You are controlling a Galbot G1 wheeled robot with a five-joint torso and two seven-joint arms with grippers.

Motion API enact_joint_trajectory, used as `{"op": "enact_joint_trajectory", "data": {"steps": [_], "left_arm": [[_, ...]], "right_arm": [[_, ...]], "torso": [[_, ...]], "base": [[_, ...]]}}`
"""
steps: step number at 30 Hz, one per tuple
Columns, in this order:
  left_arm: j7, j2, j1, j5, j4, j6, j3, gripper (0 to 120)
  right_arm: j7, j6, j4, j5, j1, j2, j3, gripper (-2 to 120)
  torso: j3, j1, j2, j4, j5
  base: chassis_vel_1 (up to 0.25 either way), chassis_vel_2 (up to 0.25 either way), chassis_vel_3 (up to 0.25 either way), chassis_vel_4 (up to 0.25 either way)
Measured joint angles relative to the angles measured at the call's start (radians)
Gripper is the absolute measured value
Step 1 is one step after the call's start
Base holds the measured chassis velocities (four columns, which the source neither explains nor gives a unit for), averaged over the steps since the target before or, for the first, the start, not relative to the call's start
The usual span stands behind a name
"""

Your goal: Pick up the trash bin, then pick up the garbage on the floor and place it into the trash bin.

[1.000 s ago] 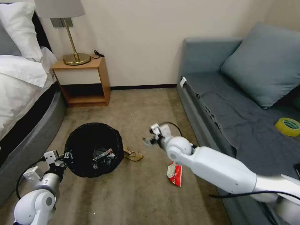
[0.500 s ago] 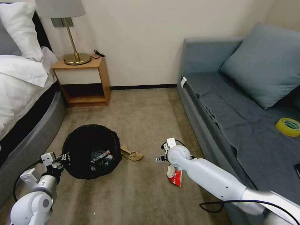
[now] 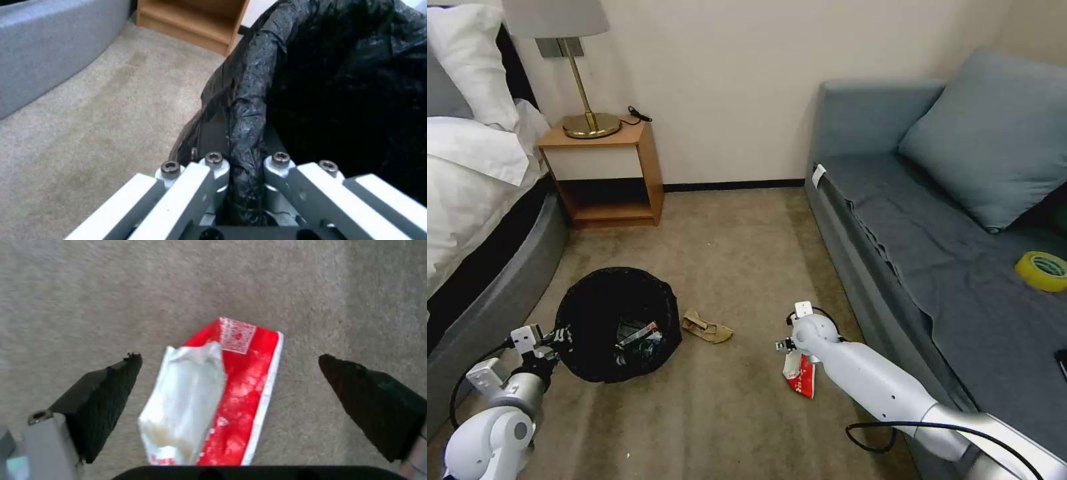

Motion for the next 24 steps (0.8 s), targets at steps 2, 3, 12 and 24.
{"op": "enact_joint_trajectory", "data": {"steps": [2, 3, 12, 24], "left_arm": [[0.0, 0.0, -0.005, 0.004, 0.006, 0.0, 0.005, 4], [0.0, 0.001, -0.006, 0.005, 0.007, 0.0, 0.005, 4], [-0.001, -0.005, -0.012, 0.016, 0.018, 0.0, 0.013, 4], [-0.001, -0.018, -0.009, 0.024, 0.02, 0.0, 0.013, 4]], "right_arm": [[-0.022, 0.001, -0.022, -0.02, -0.004, 0.01, 0.011, 100], [-0.025, 0.001, -0.026, -0.023, -0.006, 0.013, 0.013, 100], [-0.056, 0.004, -0.07, -0.083, -0.03, 0.037, 0.019, 100], [-0.096, 0.005, -0.1, -0.124, -0.049, 0.051, 0.021, 83]], "torso": [[0.0, 0.0, 0.0, 0.0, 0.0], [0.0, 0.0, 0.0, 0.0, 0.0001], [0.0, 0.0, 0.0, 0.0, 0.0], [0.0, 0.0, 0.0, 0.0001, 0.0001]], "base": [[0.0, 0.0, 0.0, 0.0], [0.0, 0.0, 0.0, 0.0], [0.0, 0.0, 0.0, 0.0], [0.0, 0.0, 0.0, 0.0]]}}
